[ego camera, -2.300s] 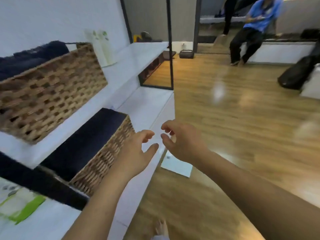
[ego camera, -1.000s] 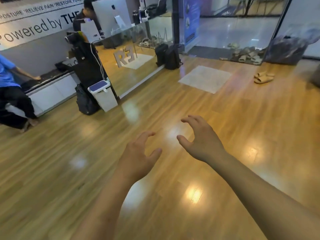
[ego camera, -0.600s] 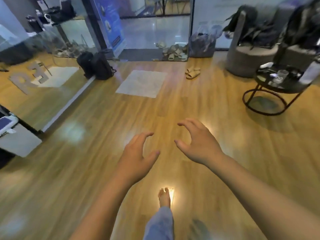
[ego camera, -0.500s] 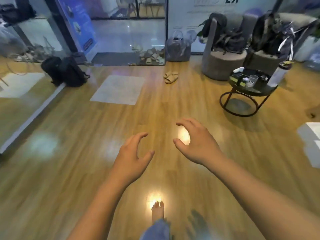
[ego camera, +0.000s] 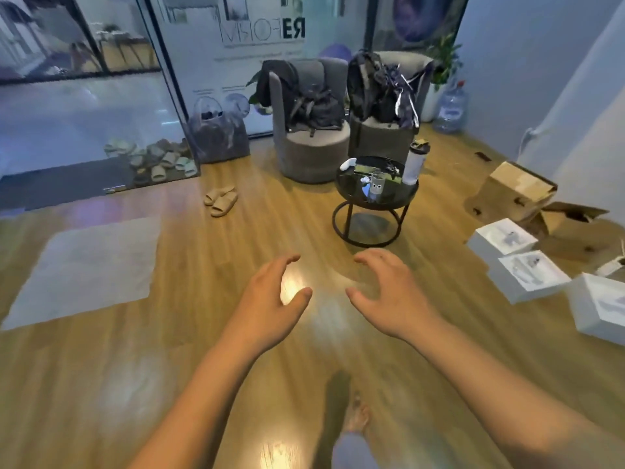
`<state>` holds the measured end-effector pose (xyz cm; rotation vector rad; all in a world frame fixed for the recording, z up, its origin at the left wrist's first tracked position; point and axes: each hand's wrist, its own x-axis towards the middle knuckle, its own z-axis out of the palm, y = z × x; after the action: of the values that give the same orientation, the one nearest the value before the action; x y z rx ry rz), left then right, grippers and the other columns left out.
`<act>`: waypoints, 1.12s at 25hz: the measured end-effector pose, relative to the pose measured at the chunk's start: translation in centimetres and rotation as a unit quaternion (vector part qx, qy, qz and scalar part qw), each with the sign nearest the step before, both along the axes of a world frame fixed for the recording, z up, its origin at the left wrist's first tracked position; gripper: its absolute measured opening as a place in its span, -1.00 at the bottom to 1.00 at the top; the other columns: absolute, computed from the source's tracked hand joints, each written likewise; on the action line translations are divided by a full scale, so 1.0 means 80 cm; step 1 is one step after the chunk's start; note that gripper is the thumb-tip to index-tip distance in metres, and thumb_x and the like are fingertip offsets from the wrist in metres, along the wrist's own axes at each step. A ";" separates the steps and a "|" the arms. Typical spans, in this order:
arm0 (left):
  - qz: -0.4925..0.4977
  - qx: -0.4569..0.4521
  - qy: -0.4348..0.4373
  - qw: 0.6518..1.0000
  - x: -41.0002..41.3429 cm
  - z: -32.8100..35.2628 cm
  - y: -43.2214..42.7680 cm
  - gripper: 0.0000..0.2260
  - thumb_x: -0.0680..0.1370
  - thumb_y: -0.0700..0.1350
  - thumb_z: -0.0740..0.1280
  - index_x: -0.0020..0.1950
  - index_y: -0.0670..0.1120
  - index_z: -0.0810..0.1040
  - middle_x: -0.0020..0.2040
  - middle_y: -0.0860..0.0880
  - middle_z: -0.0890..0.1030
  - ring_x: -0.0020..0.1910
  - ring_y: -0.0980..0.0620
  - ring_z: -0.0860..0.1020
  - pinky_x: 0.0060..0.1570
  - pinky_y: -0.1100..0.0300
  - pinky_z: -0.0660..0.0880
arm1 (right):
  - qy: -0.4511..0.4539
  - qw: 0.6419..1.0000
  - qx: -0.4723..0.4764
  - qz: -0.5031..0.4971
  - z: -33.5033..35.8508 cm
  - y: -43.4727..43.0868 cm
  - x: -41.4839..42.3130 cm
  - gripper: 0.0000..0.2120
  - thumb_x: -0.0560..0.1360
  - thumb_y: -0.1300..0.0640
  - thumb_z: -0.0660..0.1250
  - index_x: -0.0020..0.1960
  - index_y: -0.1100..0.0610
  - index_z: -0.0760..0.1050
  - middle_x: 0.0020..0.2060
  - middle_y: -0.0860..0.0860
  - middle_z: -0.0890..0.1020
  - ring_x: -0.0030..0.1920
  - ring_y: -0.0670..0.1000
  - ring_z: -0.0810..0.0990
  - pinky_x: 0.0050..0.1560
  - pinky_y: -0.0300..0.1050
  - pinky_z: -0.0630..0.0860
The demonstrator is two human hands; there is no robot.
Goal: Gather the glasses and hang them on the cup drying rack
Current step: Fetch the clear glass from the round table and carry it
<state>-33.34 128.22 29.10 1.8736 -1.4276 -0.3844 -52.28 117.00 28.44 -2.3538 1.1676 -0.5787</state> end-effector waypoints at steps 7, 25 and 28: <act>-0.024 0.013 -0.043 0.999 0.051 0.009 -0.235 -0.53 0.52 0.05 0.37 0.41 0.12 0.35 0.26 0.28 0.32 0.13 0.50 0.19 0.06 0.65 0.14 | -0.009 0.999 0.030 0.014 -0.015 -0.251 0.077 -0.47 0.41 -0.13 0.35 0.35 -0.05 0.41 0.33 -0.10 0.43 0.33 -0.03 0.39 0.24 0.05 0.46; -0.146 0.161 0.029 0.976 0.226 -0.114 -0.843 -0.50 0.53 0.03 0.35 0.45 0.07 0.32 0.43 0.09 0.38 0.34 0.10 0.38 0.19 0.27 0.28 | 0.136 0.970 0.138 -0.148 -0.121 -0.802 0.206 -0.12 0.32 -0.26 0.37 0.49 -0.24 -0.05 0.49 -0.02 0.20 0.35 0.12 0.40 -0.01 -0.01 0.55; -0.161 0.205 0.029 0.965 0.259 -0.134 -0.919 -0.50 0.53 0.03 0.36 0.44 0.08 0.32 0.44 0.06 0.39 0.36 0.06 0.39 0.27 0.12 0.38 | 0.163 0.958 0.161 -0.170 -0.153 -0.882 0.219 -0.09 0.31 -0.27 0.38 0.50 -0.21 -0.06 0.50 0.04 0.17 0.37 0.17 0.38 0.03 0.02 0.55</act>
<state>-12.60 54.70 18.39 1.9198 -1.7146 -0.9497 -34.73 46.43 16.18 -2.0274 1.6926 -0.0854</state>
